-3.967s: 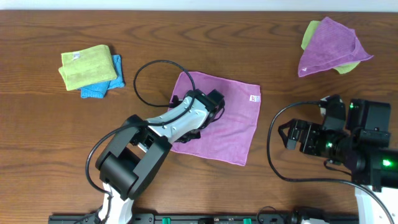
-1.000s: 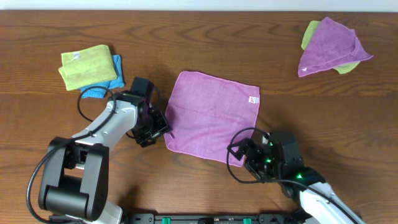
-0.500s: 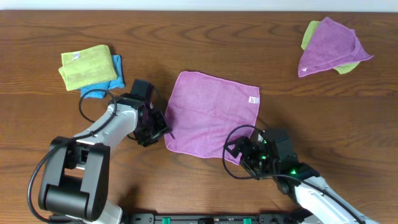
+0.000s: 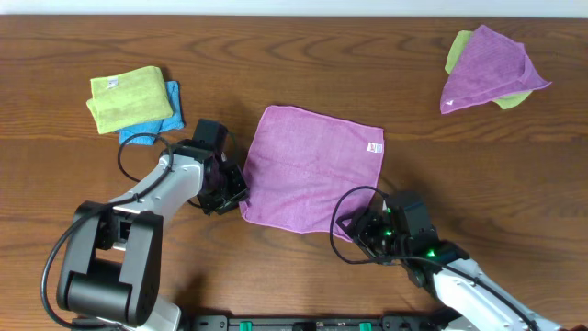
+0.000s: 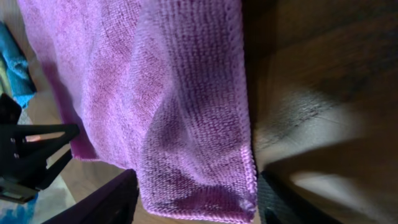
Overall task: Fold the cloth
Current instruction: 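Grasp the purple cloth's bottom left and right corners with both grippers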
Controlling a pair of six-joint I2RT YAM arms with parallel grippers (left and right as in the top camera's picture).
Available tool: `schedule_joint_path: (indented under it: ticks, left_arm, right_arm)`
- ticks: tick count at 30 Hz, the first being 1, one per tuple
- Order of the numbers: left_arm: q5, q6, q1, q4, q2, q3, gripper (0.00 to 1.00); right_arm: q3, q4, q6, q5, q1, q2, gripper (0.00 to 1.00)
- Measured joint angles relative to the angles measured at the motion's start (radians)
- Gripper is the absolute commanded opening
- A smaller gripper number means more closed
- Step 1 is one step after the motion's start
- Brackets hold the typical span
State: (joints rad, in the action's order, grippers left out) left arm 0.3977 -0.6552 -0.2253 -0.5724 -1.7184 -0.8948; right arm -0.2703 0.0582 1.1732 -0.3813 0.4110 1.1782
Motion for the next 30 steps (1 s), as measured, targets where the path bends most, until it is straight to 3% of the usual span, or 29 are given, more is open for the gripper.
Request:
schedule_joint_path:
  ticks: [5, 9, 11, 15, 18, 30]
  left_arm:
    - [0.011, 0.000, 0.000, 0.000, 0.000, 0.000, 0.20]
    - [0.016, 0.001, 0.000, 0.000, 0.000, 0.000, 0.17]
    - [0.022, 0.001, 0.000, -0.001, 0.000, 0.000, 0.15]
    - [0.027, 0.001, 0.000, -0.001, 0.000, 0.000, 0.12]
    - [0.036, 0.001, 0.000, -0.003, 0.000, 0.000, 0.06]
    - [0.044, 0.051, 0.000, -0.095, 0.000, 0.001, 0.06]
  right_arm:
    - [-0.001, -0.003, 0.000, 0.017, 0.000, 0.019, 0.41]
    - [-0.001, -0.001, 0.000, 0.026, 0.001, 0.024, 0.35]
    - [0.001, 0.001, -0.001, 0.042, 0.001, 0.029, 0.16]
    - [0.008, 0.002, -0.010, 0.067, 0.001, 0.036, 0.01]
    - [0.010, 0.001, -0.013, 0.072, 0.001, 0.037, 0.01]
    - [0.012, 0.001, -0.053, 0.066, 0.001, 0.029, 0.01]
